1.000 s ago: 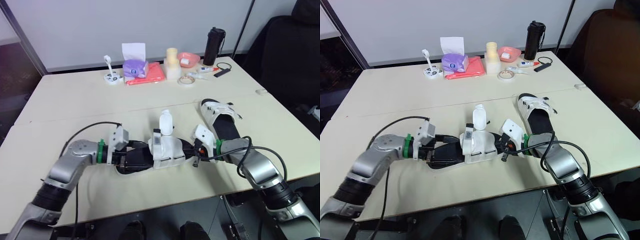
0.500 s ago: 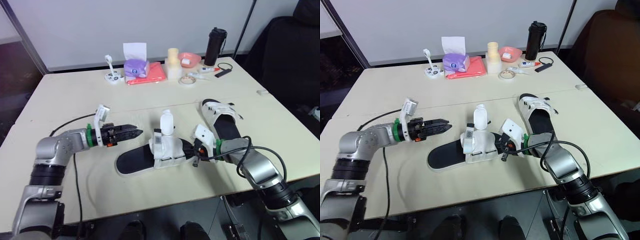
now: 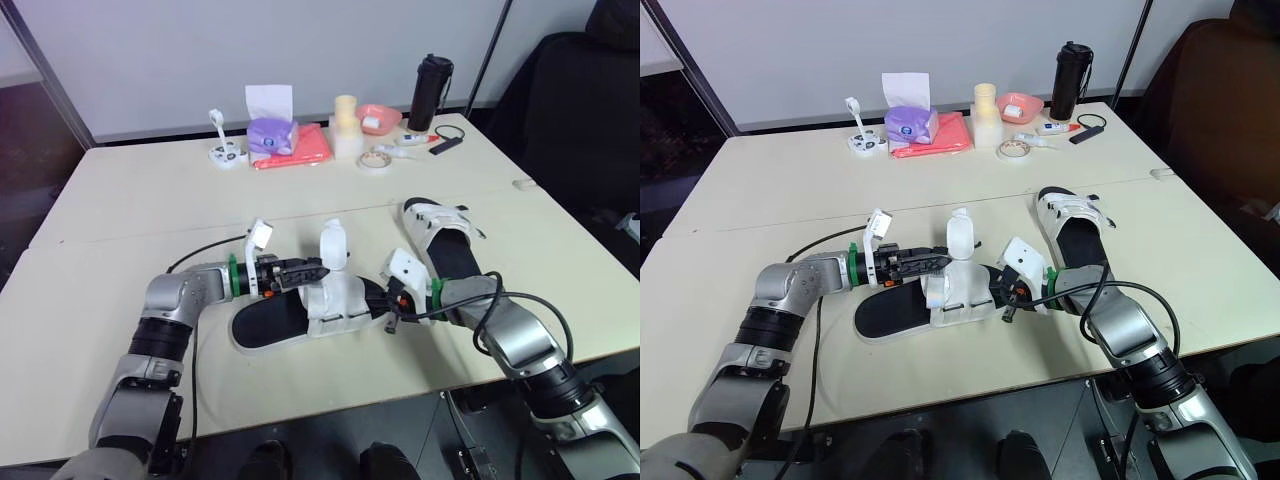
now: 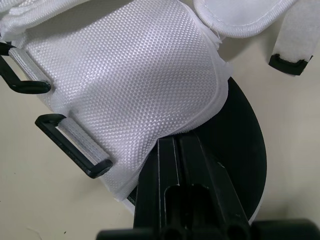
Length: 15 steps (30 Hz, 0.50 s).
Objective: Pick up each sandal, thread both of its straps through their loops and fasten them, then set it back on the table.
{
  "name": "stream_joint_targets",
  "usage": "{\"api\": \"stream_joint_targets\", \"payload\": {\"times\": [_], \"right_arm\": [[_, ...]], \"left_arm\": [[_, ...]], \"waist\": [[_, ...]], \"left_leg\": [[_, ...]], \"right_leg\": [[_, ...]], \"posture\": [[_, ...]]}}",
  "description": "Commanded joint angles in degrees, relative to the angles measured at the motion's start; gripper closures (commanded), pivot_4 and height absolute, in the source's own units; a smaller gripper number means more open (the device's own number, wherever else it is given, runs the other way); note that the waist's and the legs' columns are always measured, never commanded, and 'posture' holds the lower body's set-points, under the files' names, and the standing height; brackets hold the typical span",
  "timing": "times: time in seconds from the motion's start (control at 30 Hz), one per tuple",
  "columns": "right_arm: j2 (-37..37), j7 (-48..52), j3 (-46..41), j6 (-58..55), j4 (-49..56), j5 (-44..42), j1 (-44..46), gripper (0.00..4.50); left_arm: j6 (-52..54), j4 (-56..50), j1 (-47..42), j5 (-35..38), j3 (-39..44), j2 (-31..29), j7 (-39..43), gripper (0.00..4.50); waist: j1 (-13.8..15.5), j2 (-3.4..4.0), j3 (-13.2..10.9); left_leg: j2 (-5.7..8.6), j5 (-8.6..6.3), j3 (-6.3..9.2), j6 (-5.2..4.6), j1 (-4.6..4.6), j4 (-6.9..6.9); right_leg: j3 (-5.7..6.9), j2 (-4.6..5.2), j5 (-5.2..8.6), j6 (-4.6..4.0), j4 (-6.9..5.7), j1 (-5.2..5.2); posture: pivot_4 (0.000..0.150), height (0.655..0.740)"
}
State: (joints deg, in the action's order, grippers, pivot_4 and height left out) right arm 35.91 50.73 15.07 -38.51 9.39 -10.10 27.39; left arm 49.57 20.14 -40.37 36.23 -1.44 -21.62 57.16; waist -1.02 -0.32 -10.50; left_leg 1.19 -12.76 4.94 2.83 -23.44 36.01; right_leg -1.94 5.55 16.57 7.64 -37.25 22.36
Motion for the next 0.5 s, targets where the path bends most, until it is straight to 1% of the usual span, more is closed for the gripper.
{"api": "stream_joint_targets", "payload": {"times": [0.03,0.13,0.23,0.27,0.3,0.33,0.37,0.5], "right_arm": [[-0.03,-0.17,-0.40,-0.52,1.38,-0.22,-0.05,4.50],[-0.07,-0.24,-0.39,-0.50,1.32,-0.23,-0.05,4.50],[-0.19,-0.30,-0.18,-0.42,1.29,-0.17,-0.07,4.50],[-0.21,-0.30,-0.12,-0.40,1.29,-0.16,-0.07,4.50],[-0.22,-0.30,-0.09,-0.39,1.30,-0.16,-0.06,4.50],[-0.24,-0.28,-0.10,-0.39,1.26,-0.19,-0.04,4.50],[-0.24,-0.24,-0.07,-0.36,1.21,-0.18,-0.02,4.50],[-0.18,-0.15,-0.09,-0.31,1.09,-0.22,0.07,4.50]], "left_arm": [[-0.30,-0.67,-1.27,-0.51,0.41,0.57,-0.10,0.06],[0.00,-0.38,-1.31,-0.79,1.05,0.90,-0.62,0.89],[0.31,-0.71,-1.23,-0.51,1.74,0.89,-1.00,2.45],[0.41,-0.87,-1.24,-0.38,1.92,0.82,-1.09,2.89],[0.49,-0.96,-1.25,-0.30,2.03,0.78,-1.15,3.42],[0.60,-1.25,-1.29,-0.17,2.27,0.69,-1.32,4.05],[0.77,-1.59,-1.36,-0.02,2.56,0.53,-1.46,4.46],[0.94,-3.76,-1.26,0.41,3.23,-0.45,-0.87,4.46]], "waist": [[0.03,0.00,0.00],[0.03,0.00,0.00],[0.01,0.00,0.00],[0.02,0.00,0.00],[0.02,0.00,0.00],[0.03,0.00,0.00],[0.03,0.00,0.00],[0.02,-0.01,-0.01]], "left_leg": [[0.00,0.00,0.00,0.00,0.00,0.00],[0.00,0.00,0.00,0.00,0.00,0.01],[0.00,0.00,0.00,0.00,0.00,0.00],[0.00,0.00,0.00,0.00,0.00,0.00],[0.00,0.00,0.00,0.00,0.00,0.00],[0.00,0.00,0.00,0.00,0.00,0.00],[0.00,0.00,0.00,0.00,0.00,0.00],[0.00,0.00,0.00,0.00,0.00,0.00]], "right_leg": [[0.00,0.00,0.00,0.00,0.00,0.00],[0.00,0.00,0.00,0.00,0.00,-0.01],[0.00,0.00,0.00,0.00,0.00,-0.01],[0.00,0.00,0.00,0.00,0.00,-0.01],[0.00,0.00,0.00,0.00,0.00,0.00],[0.00,0.00,0.00,0.00,0.00,0.00],[0.00,0.00,0.00,0.00,0.00,0.00],[0.00,0.00,0.00,0.00,0.00,0.00]], "posture": [[0.150,0.7400],[0.150,0.7400],[0.150,0.7400],[0.150,0.7400],[0.150,0.7400],[0.150,0.7400],[0.150,0.7400],[0.150,0.7400]]}}
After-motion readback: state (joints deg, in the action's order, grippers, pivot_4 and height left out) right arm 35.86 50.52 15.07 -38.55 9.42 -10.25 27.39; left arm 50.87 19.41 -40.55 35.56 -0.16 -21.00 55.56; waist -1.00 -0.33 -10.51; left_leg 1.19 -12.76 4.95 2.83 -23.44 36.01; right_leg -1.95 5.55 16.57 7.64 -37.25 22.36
